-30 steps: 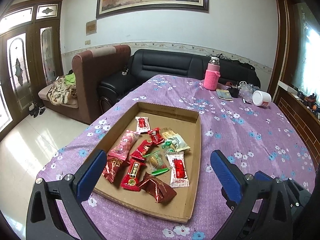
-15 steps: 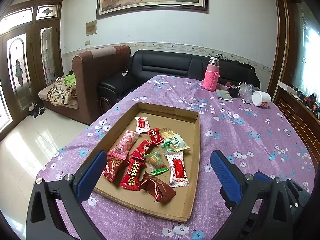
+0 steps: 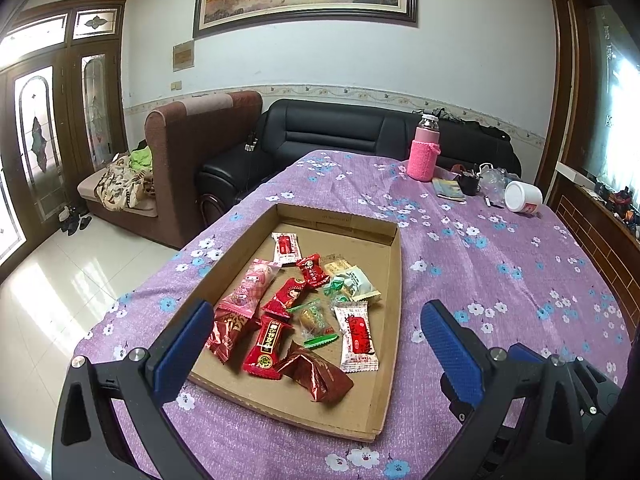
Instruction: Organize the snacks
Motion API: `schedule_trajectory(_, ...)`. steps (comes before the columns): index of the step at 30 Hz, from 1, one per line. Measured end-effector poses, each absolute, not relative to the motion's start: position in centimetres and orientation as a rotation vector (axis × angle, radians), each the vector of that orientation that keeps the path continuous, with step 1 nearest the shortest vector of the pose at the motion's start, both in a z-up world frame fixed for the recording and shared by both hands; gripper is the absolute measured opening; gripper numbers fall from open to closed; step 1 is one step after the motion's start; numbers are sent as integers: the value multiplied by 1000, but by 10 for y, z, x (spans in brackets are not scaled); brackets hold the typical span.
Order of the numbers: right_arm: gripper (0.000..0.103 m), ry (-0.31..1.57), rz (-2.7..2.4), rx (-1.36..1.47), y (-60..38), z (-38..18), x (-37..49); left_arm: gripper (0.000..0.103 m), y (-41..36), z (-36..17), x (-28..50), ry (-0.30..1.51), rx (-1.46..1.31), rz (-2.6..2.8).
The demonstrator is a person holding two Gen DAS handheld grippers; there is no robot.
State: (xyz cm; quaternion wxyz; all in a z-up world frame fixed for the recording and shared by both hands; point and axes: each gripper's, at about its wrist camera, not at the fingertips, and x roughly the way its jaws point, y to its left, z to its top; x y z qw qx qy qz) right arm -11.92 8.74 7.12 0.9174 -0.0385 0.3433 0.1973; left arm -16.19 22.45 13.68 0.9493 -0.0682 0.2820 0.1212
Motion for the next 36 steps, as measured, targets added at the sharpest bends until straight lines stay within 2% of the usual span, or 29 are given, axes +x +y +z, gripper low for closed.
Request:
schedule_trajectory(17,75,666,399,-61,86,79,-126,103,225,144,-175,517,-140,270)
schedule_trajectory(27,75,617,398,-67,88,86,-135,103,234,172,-230,230,-219,397)
schedule_trajectory(32,76,613,409,-89,94,85,-138,103,231,166,-214,344,-144,382)
schedule_trajectory(36,76,609,416,-113,100,84,-140,103,236,152,-198,468,-187,319)
